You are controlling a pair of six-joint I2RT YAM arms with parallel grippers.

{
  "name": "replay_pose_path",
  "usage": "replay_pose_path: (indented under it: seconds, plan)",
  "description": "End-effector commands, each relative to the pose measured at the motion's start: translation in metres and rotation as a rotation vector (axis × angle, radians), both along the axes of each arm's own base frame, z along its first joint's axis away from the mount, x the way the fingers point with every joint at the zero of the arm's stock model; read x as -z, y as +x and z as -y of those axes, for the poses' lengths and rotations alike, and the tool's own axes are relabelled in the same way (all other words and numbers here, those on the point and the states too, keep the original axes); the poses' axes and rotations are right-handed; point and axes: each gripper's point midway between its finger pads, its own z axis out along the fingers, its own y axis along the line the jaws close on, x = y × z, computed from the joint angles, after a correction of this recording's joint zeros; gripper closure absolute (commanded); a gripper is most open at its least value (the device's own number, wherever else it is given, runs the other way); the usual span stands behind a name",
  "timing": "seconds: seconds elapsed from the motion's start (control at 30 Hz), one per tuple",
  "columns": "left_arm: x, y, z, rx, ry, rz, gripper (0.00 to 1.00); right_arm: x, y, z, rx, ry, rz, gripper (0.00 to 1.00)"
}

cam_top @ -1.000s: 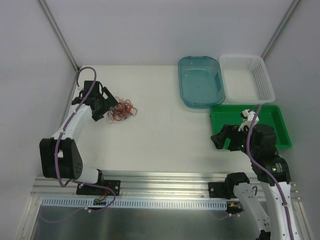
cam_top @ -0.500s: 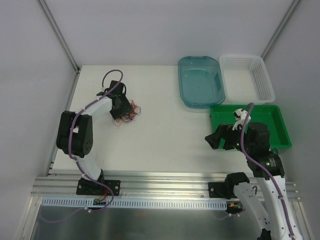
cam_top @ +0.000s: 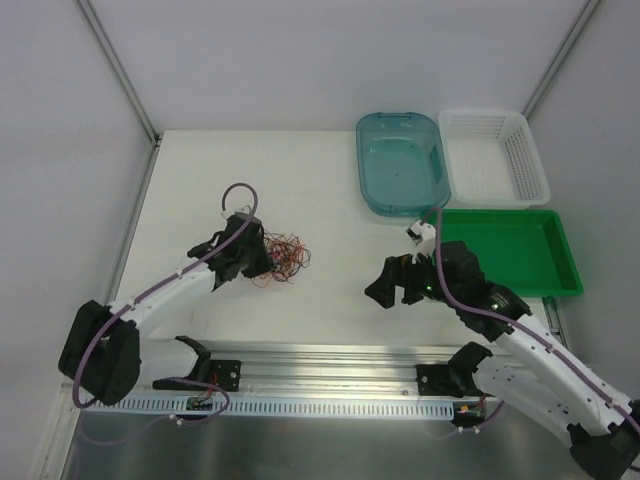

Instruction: Untangle the cables

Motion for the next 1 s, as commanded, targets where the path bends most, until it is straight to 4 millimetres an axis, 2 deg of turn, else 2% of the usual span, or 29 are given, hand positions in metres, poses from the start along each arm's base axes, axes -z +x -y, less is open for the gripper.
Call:
replay_pose_path:
  seconds: [0.0, 0.03, 0.07, 0.1, 0.13, 0.2, 0.23, 0.3, 0.37, 0.57, 0.67, 0.7, 0.8, 0.93, 0.97]
  plan:
    - [-0.019, -0.013, 0.012, 0.001, -0.117, 0.079, 1.0, -0.016, 0.021, -0.031, 0.049, 0.054, 0.076, 0.01]
    - [-0.029, -0.018, 0.013, 0.01, -0.145, 0.11, 1.0, -0.012, 0.024, -0.04, 0.043, 0.038, 0.067, 0.03]
    - [-0.023, -0.026, 0.011, 0.011, -0.147, 0.101, 1.0, -0.012, 0.02, -0.053, 0.019, 0.04, 0.062, 0.05]
    - [-0.022, -0.03, 0.01, 0.011, -0.156, 0.105, 1.0, -0.017, 0.026, -0.061, 0.025, 0.058, 0.084, 0.07]
    - [-0.022, -0.036, 0.008, 0.007, -0.176, 0.114, 1.0, -0.01, 0.029, -0.07, 0.028, 0.037, 0.07, 0.12]
    - [-0.022, -0.042, 0.006, 0.005, -0.19, 0.125, 1.0, -0.013, 0.039, -0.082, 0.063, 0.076, 0.07, 0.18]
    - [-0.027, -0.044, 0.004, 0.003, -0.206, 0.145, 1.0, -0.004, 0.041, -0.09, 0.063, 0.071, 0.046, 0.26]
    - [-0.02, -0.05, 0.002, -0.004, -0.211, 0.14, 1.0, -0.009, 0.046, -0.108, 0.054, 0.137, 0.044, 0.31]
    - [-0.018, -0.054, -0.001, -0.008, -0.219, 0.146, 1.0, 0.0, 0.047, -0.127, 0.022, 0.133, 0.031, 0.31]
    - [-0.01, -0.066, 0.003, 0.001, -0.257, 0.104, 1.0, -0.003, 0.046, -0.175, -0.101, 0.185, 0.061, 0.34]
    - [-0.007, -0.069, 0.003, -0.002, -0.268, 0.091, 1.0, 0.004, 0.049, -0.194, -0.133, 0.168, 0.058, 0.34]
    - [-0.008, -0.069, 0.004, -0.002, -0.272, 0.092, 1.0, 0.013, 0.051, -0.2, -0.138, 0.151, 0.045, 0.35]
    - [-0.008, -0.07, 0.004, -0.005, -0.28, 0.096, 1.0, 0.025, 0.054, -0.211, -0.168, 0.131, 0.034, 0.41]
    - [-0.008, -0.072, 0.003, -0.013, -0.286, 0.1, 1.0, 0.058, 0.057, -0.222, -0.195, 0.076, -0.008, 0.46]
    - [-0.007, -0.072, 0.002, -0.014, -0.283, 0.098, 1.0, 0.058, 0.055, -0.227, -0.22, 0.087, -0.007, 0.47]
